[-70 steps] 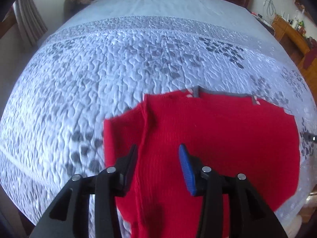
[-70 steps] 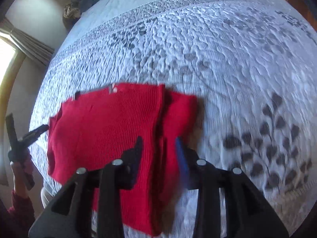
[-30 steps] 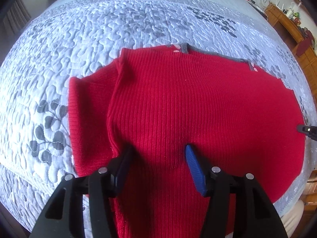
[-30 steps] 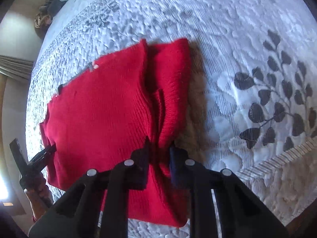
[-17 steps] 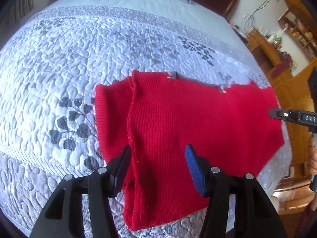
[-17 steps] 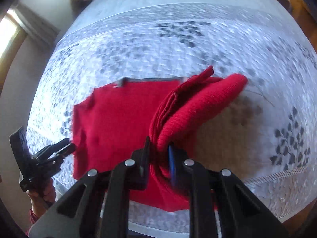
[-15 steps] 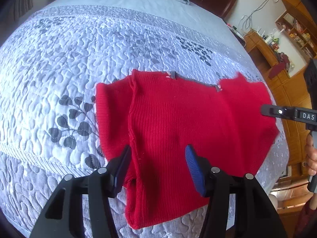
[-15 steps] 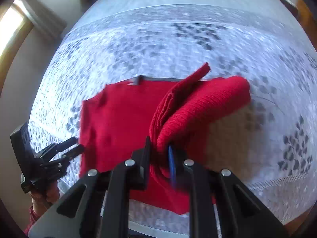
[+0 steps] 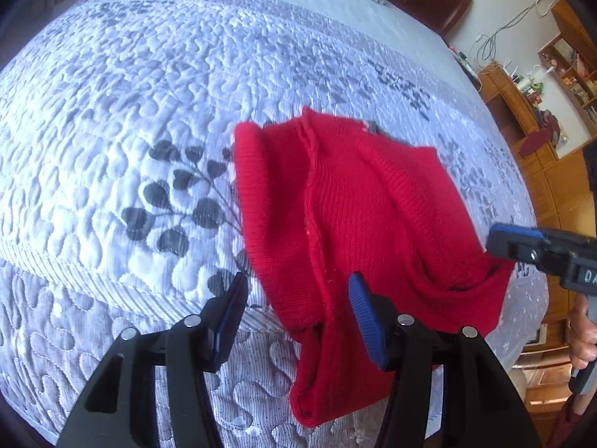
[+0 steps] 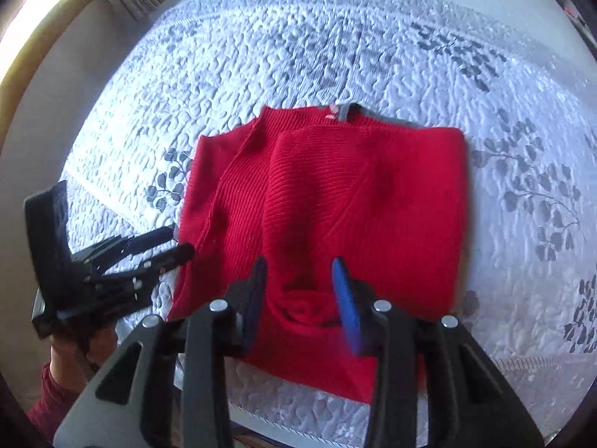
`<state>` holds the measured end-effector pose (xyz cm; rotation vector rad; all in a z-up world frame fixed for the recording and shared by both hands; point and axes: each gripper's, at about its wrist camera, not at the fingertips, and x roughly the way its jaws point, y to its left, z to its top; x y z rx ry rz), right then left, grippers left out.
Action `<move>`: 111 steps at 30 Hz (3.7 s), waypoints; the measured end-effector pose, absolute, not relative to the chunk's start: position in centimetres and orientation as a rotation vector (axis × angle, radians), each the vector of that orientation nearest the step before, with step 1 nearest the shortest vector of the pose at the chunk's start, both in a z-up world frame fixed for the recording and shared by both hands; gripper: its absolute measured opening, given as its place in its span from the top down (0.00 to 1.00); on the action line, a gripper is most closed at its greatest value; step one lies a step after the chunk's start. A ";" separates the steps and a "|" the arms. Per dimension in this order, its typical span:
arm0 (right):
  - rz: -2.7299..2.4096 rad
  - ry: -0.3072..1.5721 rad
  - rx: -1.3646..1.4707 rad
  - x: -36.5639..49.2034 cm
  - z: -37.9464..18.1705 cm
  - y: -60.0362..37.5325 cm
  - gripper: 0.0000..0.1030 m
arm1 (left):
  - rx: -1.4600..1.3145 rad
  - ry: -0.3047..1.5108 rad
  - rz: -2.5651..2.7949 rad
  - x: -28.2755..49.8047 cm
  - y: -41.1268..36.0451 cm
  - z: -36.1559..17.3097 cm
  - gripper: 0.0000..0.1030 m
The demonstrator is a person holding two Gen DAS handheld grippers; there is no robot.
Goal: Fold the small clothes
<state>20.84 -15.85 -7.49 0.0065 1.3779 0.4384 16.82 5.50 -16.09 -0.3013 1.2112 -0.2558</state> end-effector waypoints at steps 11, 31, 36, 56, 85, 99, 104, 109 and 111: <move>0.456 1.303 -0.005 17.7 -7.3 -20.5 0.33 | -0.300 1.204 -0.314 16.8 3.6 -12.8 0.45; 0.803 1.251 0.239 16.6 -7.2 -23.7 0.94 | -0.485 1.406 -0.327 18.1 -0.9 -17.2 0.40; 0.776 1.192 0.169 14.8 -5.1 -24.6 0.94 | -0.630 1.379 -0.323 18.7 -1.1 -17.1 0.39; 0.792 1.161 0.220 14.5 -5.8 -25.7 0.94 | -0.894 1.503 -0.365 25.9 -4.1 -21.6 0.78; 0.904 1.373 0.027 13.8 -13.6 -6.9 0.88 | -0.525 1.266 -0.276 25.9 7.4 -19.3 0.83; 0.571 1.383 0.296 13.1 -12.9 -22.6 0.46 | -0.432 1.300 -0.274 15.3 6.0 -17.6 0.59; 0.554 1.455 0.471 13.4 -15.6 -23.8 0.45 | -0.380 1.328 -0.268 12.4 4.2 -18.9 0.60; 0.524 1.499 0.452 15.1 -16.6 -22.7 0.84 | -0.379 1.329 -0.254 12.3 3.6 -18.7 0.69; 0.563 1.479 0.501 15.0 -15.3 -23.5 0.87 | -0.394 1.333 -0.253 12.4 3.9 -18.2 0.77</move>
